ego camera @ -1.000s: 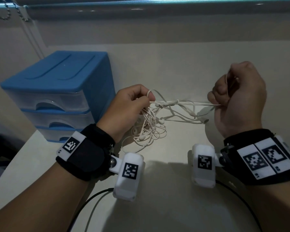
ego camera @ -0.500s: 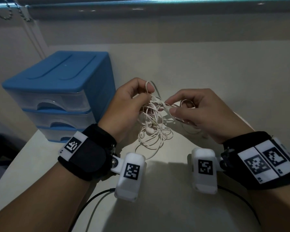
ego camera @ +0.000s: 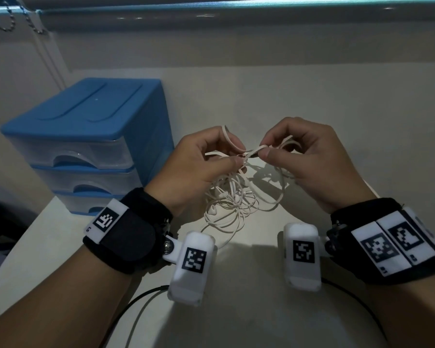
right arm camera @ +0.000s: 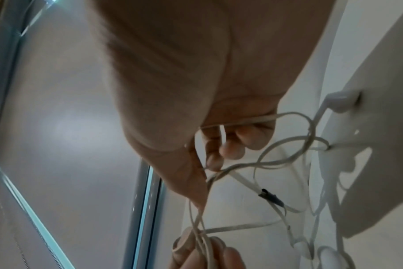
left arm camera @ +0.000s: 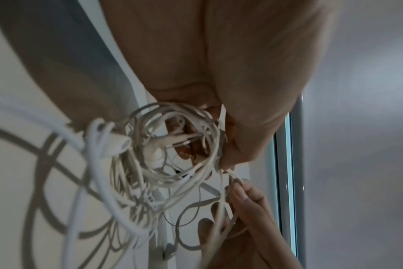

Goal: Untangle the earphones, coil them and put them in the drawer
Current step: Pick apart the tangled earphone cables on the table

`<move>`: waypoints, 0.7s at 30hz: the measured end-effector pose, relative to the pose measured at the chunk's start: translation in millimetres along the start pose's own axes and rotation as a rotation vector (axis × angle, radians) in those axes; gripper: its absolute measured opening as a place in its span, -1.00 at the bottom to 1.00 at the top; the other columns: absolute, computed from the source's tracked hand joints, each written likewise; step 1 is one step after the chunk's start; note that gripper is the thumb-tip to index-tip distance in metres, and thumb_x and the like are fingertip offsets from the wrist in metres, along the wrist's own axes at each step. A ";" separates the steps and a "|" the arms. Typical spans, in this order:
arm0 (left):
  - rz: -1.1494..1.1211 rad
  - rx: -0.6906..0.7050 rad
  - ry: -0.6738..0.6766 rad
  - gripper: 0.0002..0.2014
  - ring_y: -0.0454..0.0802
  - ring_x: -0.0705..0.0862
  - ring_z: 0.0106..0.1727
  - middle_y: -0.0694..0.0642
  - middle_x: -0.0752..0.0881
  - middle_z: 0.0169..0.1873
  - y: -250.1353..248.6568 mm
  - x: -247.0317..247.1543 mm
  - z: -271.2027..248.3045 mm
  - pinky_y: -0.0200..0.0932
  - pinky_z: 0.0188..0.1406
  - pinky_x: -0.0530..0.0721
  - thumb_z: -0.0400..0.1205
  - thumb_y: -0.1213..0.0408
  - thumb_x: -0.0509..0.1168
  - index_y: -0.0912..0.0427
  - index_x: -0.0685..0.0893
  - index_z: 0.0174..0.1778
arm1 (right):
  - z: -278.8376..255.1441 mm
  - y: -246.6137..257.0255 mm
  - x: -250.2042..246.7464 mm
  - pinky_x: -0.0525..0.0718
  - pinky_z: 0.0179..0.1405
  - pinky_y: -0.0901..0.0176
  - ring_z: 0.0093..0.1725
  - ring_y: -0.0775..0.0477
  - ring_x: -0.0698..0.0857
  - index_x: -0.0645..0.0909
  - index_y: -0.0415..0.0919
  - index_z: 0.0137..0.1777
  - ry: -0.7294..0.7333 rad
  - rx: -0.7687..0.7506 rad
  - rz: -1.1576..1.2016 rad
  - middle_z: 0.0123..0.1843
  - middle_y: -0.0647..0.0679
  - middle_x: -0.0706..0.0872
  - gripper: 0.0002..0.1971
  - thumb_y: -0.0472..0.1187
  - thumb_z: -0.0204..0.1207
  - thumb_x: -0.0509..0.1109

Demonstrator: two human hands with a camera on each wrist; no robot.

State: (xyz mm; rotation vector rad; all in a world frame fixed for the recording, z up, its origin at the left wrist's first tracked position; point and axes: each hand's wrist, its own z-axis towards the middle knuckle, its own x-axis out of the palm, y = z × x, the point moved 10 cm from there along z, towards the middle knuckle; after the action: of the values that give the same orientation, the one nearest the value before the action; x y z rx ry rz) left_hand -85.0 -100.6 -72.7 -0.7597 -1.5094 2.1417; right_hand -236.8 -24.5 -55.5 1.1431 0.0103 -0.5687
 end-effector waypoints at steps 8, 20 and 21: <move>-0.079 -0.005 -0.051 -0.89 -0.05 0.77 -0.20 0.10 0.78 -0.14 -1.0 -1.4 -1.3 -0.18 -0.11 0.72 0.63 0.54 0.42 0.27 0.77 -0.03 | -0.1 1.6 -17.6 0.56 -0.22 0.28 -0.28 -0.01 0.64 0.70 -0.23 -0.20 -0.189 0.019 0.131 -0.16 -0.16 0.76 -0.91 -0.32 0.47 0.56; -0.084 -0.020 -0.039 -0.86 0.05 0.79 -0.15 0.15 0.76 -0.17 1.7 -3.1 -0.9 -0.13 -0.10 0.74 0.64 0.54 0.40 0.25 0.78 0.02 | 0.9 0.4 -2.0 0.58 -0.30 0.06 -0.33 -0.14 0.56 0.78 -0.22 -0.08 -0.046 0.029 0.063 -0.26 -0.11 0.71 -0.92 -0.39 0.51 0.56; -0.086 -0.018 -0.036 -0.86 0.05 0.79 -0.15 0.15 0.76 -0.16 1.7 -2.6 -1.1 -0.10 -0.08 0.74 0.64 0.53 0.41 0.22 0.78 0.01 | 0.7 1.7 -0.7 0.59 -0.30 0.06 -0.32 -0.15 0.57 0.79 -0.21 -0.07 -0.035 0.025 0.051 -0.25 -0.16 0.73 -0.93 -0.37 0.51 0.56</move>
State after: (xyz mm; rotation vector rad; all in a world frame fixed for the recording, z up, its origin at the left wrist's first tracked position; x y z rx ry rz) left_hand -82.3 -101.9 -74.1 -0.6534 -1.5533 2.0914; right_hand -236.9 -24.2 -53.5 1.1540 -0.0559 -0.5442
